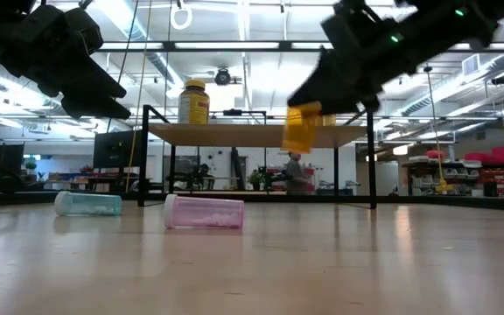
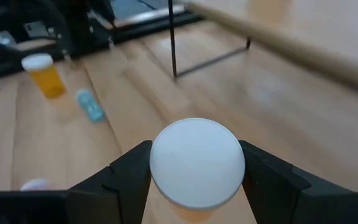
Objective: Pick and place medicine bottles onto shelf by color
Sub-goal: Put the right large orange pill bottle on the shelf
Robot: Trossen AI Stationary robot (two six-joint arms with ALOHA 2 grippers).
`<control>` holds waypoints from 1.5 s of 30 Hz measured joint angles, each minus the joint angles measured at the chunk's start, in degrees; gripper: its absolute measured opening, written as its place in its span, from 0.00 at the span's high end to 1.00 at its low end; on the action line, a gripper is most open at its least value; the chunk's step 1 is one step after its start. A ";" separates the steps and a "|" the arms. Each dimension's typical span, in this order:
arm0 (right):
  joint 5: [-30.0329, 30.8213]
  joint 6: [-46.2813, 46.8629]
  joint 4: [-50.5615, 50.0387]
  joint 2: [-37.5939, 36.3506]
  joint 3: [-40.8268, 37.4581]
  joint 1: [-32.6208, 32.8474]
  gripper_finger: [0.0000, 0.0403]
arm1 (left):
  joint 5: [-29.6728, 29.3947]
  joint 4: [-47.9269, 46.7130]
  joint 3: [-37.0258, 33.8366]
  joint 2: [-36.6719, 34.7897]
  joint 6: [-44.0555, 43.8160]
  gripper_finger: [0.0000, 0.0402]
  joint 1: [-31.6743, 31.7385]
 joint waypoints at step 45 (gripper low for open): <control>-21.26 -10.57 -34.35 -0.78 32.55 -37.82 0.42 | 0.00 3.50 0.00 0.00 3.33 0.22 -1.29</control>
